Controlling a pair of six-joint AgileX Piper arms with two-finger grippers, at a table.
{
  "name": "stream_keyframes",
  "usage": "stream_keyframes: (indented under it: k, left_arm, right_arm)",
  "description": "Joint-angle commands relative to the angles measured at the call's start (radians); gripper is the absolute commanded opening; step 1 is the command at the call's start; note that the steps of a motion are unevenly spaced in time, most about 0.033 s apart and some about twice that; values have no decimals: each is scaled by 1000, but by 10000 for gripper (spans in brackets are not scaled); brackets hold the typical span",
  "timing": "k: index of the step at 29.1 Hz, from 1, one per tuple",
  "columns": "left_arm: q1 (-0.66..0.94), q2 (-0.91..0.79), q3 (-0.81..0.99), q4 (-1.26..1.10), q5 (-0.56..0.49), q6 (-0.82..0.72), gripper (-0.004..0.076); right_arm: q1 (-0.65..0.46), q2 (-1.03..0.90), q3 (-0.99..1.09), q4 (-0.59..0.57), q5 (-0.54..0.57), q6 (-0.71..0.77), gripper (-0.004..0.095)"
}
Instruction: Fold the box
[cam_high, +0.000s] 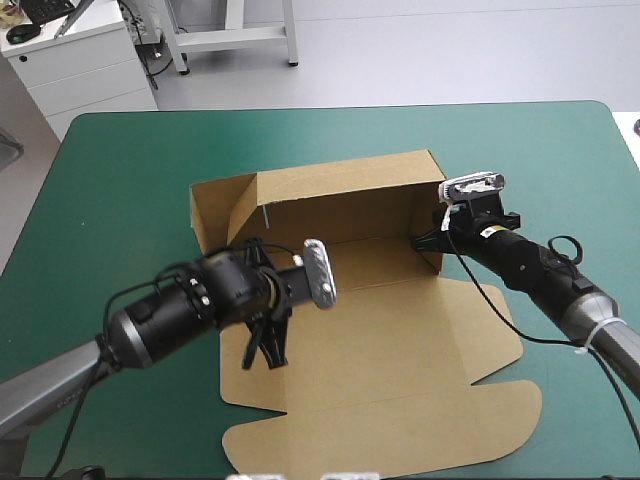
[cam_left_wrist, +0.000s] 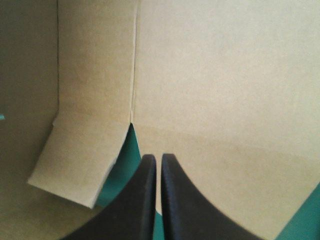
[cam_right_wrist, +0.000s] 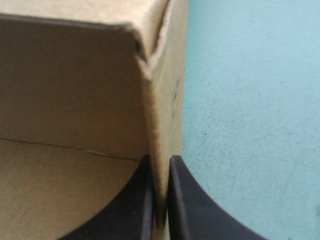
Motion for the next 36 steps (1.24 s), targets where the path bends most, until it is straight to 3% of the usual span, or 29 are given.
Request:
stream_keyframes:
  k: [1, 12, 21, 26, 31, 33, 36]
  left_arm:
    - [214, -39, -108, -225, 72, 93, 13]
    - [896, -83, -177, -941, 37, 180, 13]
    - [1314, -84, -173, -1163, 67, 174, 13]
    - [1423, -84, -144, -1178, 18, 76, 13]
    - [1436, -85, -29, -1180, -30, 61, 13]
    - [1436, -94, 35, -1174, -78, 41, 13]
    - [1437, -100, 116, -1167, -135, 33, 13]
  right_arm:
    - [0, -31, -37, 16, -31, 2, -11]
    - [0, -31, -37, 16, 9, 2, -13]
    - [0, -31, -37, 15, 39, 0, -13]
    - [-2, -31, -37, 15, 56, 36, -13]
    - [-32, -30, -61, 15, 98, 57, -12]
    - [-77, -30, -104, 7, 182, 76, -12]
    - [-163, -19, -237, -32, 403, 135, -6]
